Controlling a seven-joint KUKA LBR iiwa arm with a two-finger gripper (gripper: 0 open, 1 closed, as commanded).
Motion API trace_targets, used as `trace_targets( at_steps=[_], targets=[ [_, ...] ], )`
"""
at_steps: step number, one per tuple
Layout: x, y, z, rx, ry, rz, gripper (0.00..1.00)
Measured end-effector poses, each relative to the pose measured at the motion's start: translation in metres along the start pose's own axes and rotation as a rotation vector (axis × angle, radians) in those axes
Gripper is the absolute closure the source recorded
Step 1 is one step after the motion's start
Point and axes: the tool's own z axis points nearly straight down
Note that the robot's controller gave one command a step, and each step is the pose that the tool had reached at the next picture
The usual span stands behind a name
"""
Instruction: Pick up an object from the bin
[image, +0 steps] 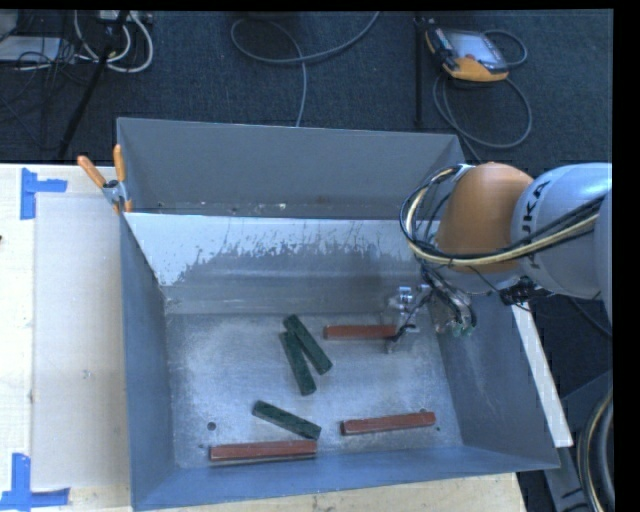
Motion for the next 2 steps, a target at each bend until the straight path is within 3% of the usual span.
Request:
trace_targets(
  at_steps=[1,2],
  targets=[
    [0.009,0.023,-0.117,0.001,-0.007,-0.381,1.0],
    [0.019,0.023,-0.171,0.001,-0.008,-0.351,1.0]
  ],
)
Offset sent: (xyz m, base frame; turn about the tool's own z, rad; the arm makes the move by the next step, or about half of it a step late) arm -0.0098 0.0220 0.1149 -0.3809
